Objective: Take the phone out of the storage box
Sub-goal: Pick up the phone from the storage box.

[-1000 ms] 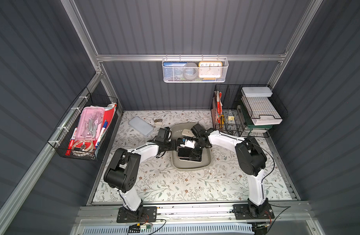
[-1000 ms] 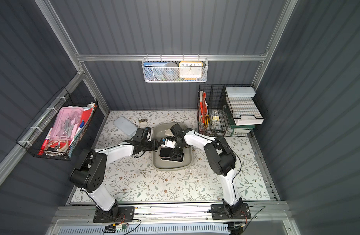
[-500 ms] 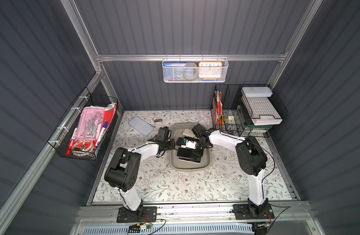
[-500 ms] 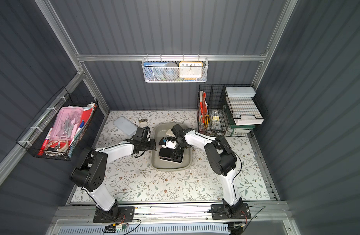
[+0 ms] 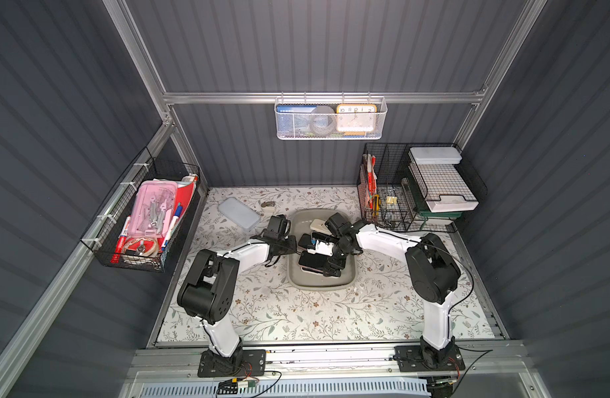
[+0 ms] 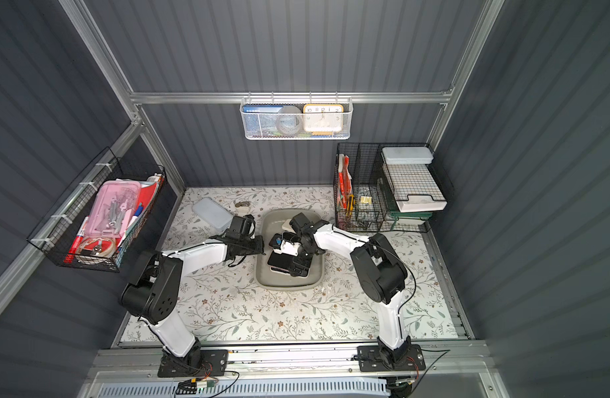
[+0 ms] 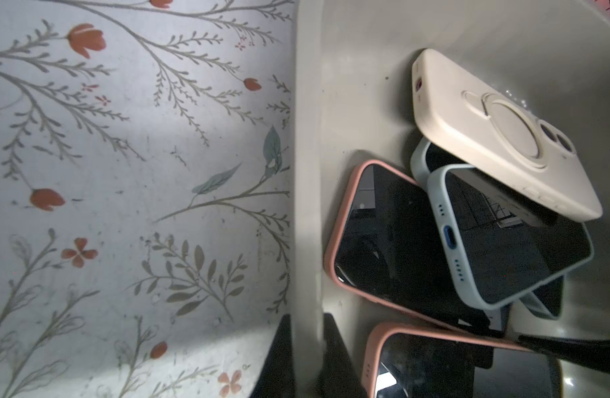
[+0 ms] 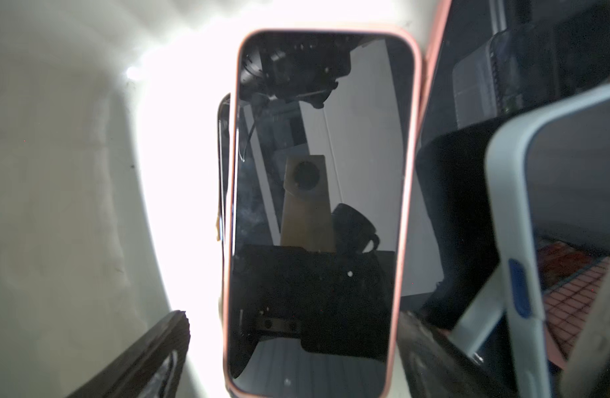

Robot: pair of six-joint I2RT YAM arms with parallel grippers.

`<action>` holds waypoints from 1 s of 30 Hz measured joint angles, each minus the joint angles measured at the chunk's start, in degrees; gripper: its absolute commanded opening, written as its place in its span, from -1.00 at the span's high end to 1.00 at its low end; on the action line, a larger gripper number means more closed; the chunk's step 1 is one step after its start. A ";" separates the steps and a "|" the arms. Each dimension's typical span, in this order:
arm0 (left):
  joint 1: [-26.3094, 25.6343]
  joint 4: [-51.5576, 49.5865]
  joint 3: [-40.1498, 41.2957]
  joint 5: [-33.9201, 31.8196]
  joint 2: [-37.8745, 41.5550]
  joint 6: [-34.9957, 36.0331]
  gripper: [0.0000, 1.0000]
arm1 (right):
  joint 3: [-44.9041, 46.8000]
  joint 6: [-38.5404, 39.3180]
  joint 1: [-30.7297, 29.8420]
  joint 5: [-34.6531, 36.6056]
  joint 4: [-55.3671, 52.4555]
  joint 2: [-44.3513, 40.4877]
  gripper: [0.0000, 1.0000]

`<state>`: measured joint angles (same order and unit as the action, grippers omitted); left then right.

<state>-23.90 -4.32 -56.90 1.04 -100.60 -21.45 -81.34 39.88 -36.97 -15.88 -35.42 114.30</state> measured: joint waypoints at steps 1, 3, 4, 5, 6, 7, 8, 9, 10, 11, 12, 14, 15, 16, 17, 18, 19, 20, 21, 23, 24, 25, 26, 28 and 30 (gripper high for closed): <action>0.00 0.00 0.00 0.00 -0.04 -0.04 0.94 | 0.00 -0.04 -0.11 0.15 0.35 0.02 -0.96; 0.00 0.04 0.00 0.02 -0.04 -0.13 0.94 | -0.09 -0.22 -0.15 0.50 0.83 0.09 -0.97; 0.00 0.02 0.00 0.02 -0.04 -0.15 0.95 | -0.28 -0.24 -0.15 0.61 0.90 0.24 -0.97; 0.00 0.04 0.00 0.02 -0.04 -0.15 0.94 | -0.68 -0.24 -0.15 0.72 0.81 0.50 -0.97; 0.00 0.04 0.00 0.02 -0.04 -0.15 0.94 | -1.18 -0.35 -0.15 0.74 0.87 0.87 -0.97; 0.00 0.02 0.00 0.02 -0.04 -0.15 0.94 | -1.55 -0.39 -0.15 0.76 0.94 1.16 -0.97; 0.00 0.02 0.00 0.00 -0.04 -0.15 0.94 | -1.99 -0.48 -0.15 0.76 1.01 1.49 -0.96; 0.00 0.02 0.00 0.02 -0.04 -0.15 0.95 | -2.19 -0.63 -0.15 0.74 1.16 1.66 -0.96; 0.00 0.02 0.00 0.00 -0.04 -0.15 0.94 | -2.32 -0.85 -0.15 0.72 1.11 1.77 -0.94; 0.00 0.02 0.00 0.00 -0.04 -0.15 0.94 | -2.34 -1.05 -0.15 0.70 1.16 1.77 -0.92; 0.00 0.02 0.00 0.00 -0.04 -0.15 0.94 | -2.34 -1.33 -0.15 0.70 1.09 1.77 -0.90; 0.00 0.02 0.00 0.02 -0.04 -0.15 0.93 | -2.34 -1.73 -0.15 0.68 1.05 1.79 -0.87; 0.00 0.02 0.00 0.00 -0.04 -0.15 0.92 | -2.34 -1.84 -0.15 0.68 0.92 1.79 -0.85; 0.00 0.02 0.00 0.02 -0.04 -0.15 0.92 | -2.34 -1.92 -0.15 0.66 0.72 1.79 -0.84; 0.00 0.02 0.00 0.02 -0.04 -0.15 0.91 | -2.34 -1.95 -0.15 0.63 0.48 1.79 -0.85; 0.00 0.02 0.00 0.02 -0.04 -0.15 0.91 | -2.34 -1.99 -0.15 0.63 0.24 1.79 -0.85; 0.00 0.02 0.00 0.02 -0.04 -0.15 0.90 | -2.34 -2.08 -0.15 0.66 0.02 1.84 -0.85; 0.00 0.02 0.00 0.02 -0.04 -0.15 0.90 | -2.34 -2.14 -0.15 0.68 -0.07 1.90 -0.85; 0.00 0.02 0.00 0.04 -0.04 -0.15 0.89 | -2.34 -2.32 -0.15 0.72 -0.17 2.03 -0.85; 0.00 0.02 0.00 0.04 -0.04 -0.15 0.89 | -2.34 -2.58 -0.15 0.79 -0.35 2.47 -0.85; 0.00 0.02 0.00 0.07 -0.04 -0.15 0.88 | -2.34 -2.78 -0.15 1.31 -0.46 2.73 -0.85; 0.00 0.02 0.00 0.07 -0.04 -0.15 0.88 | -2.34 -2.80 -0.15 1.68 -0.55 2.97 -0.85; 0.00 0.02 0.00 0.07 -0.04 -0.15 0.88 | -2.43 -2.91 -0.15 2.08 -0.46 2.99 -0.85; 0.00 0.02 0.00 0.07 -0.04 -0.15 0.87 | -2.56 -2.97 -0.24 2.45 -0.52 3.06 -0.82; 0.00 0.02 0.00 0.07 -0.04 -0.15 0.86 | -2.56 -3.02 -0.33 2.89 -0.55 3.06 -0.77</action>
<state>-23.90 -4.29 -56.90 1.10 -100.64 -21.61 -83.90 36.86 -37.30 -12.99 -35.97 117.36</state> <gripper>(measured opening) 0.132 0.906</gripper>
